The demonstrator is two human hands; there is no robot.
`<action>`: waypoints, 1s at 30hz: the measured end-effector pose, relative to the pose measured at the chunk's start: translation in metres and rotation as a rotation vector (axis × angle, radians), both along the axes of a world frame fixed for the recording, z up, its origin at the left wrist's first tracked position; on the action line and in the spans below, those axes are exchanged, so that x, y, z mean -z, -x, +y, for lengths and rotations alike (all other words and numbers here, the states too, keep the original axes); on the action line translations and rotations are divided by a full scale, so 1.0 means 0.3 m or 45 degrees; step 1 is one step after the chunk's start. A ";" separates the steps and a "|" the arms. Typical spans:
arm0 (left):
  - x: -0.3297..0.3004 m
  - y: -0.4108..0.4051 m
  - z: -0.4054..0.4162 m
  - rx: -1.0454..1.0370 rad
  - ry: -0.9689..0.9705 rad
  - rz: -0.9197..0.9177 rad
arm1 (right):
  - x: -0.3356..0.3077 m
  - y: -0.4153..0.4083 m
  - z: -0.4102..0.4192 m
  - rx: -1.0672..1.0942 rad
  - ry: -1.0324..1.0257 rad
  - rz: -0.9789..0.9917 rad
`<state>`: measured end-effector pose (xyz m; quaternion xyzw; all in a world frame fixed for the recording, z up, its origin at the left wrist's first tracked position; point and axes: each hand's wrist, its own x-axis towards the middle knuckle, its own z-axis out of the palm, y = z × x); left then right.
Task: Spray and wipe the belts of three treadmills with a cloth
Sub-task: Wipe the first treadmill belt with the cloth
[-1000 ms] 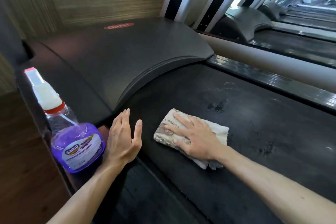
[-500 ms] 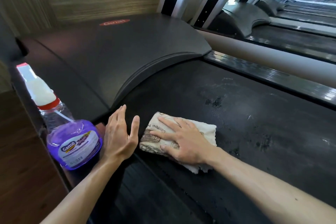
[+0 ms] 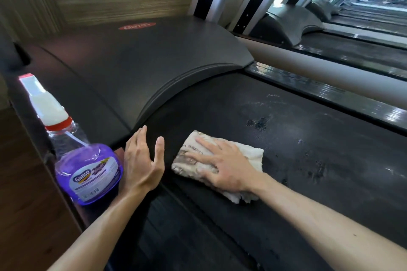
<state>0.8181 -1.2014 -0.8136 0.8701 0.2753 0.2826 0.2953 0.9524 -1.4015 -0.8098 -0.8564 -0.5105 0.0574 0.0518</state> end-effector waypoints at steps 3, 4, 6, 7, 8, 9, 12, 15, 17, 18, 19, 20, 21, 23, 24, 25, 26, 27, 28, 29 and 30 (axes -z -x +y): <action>-0.001 -0.006 -0.002 -0.044 0.000 0.038 | -0.012 -0.104 0.084 0.201 0.060 0.016; -0.001 -0.011 -0.003 -0.055 0.006 0.054 | -0.017 -0.115 0.125 0.236 0.079 0.041; -0.001 -0.017 -0.002 -0.096 0.021 0.087 | -0.015 -0.092 0.183 0.200 0.079 0.012; 0.000 -0.021 -0.001 -0.117 0.024 0.100 | -0.013 -0.064 0.187 0.148 0.064 -0.012; 0.000 -0.025 0.001 -0.136 0.024 0.109 | -0.009 -0.036 0.176 0.086 0.044 -0.013; 0.001 -0.026 0.000 -0.149 0.022 0.116 | -0.006 -0.010 0.145 0.024 0.020 0.005; 0.004 -0.027 0.001 -0.155 0.013 0.104 | 0.006 0.012 0.026 -0.083 -0.042 0.045; 0.008 -0.030 0.002 -0.150 -0.003 0.105 | 0.006 -0.080 -0.001 0.032 0.001 0.018; 0.005 -0.029 0.001 -0.145 0.012 0.096 | -0.004 -0.154 0.065 0.187 0.058 0.032; 0.003 -0.031 0.000 -0.140 0.012 0.094 | -0.008 -0.175 0.111 0.238 0.078 0.042; 0.003 -0.033 -0.001 -0.136 0.009 0.098 | -0.009 -0.177 0.154 0.246 0.087 0.039; 0.003 -0.034 0.000 -0.133 0.005 0.102 | -0.008 -0.162 0.187 0.222 0.085 0.026; 0.004 -0.033 0.001 -0.132 0.005 0.104 | -0.006 -0.130 0.206 0.171 0.074 0.012; 0.003 -0.031 0.002 -0.131 0.016 0.112 | -0.001 -0.052 0.187 0.047 0.041 0.010; 0.001 -0.031 0.001 -0.125 0.019 0.121 | 0.001 -0.022 0.151 -0.015 0.017 0.020; -0.002 -0.030 -0.001 -0.123 0.018 0.129 | 0.003 -0.005 0.108 -0.068 -0.007 0.039; -0.005 -0.031 -0.003 -0.122 0.018 0.132 | 0.000 -0.006 0.061 -0.091 -0.023 0.061; -0.006 -0.030 -0.005 -0.122 0.020 0.133 | 0.000 -0.026 0.021 -0.080 -0.022 0.070; -0.005 -0.029 -0.006 -0.123 0.025 0.134 | 0.005 -0.063 -0.009 -0.044 -0.012 0.055; -0.005 -0.027 -0.009 -0.128 0.031 0.134 | 0.008 -0.110 -0.025 0.011 -0.002 0.033; -0.008 -0.026 -0.008 -0.132 0.031 0.135 | 0.008 -0.161 -0.026 0.086 0.008 0.018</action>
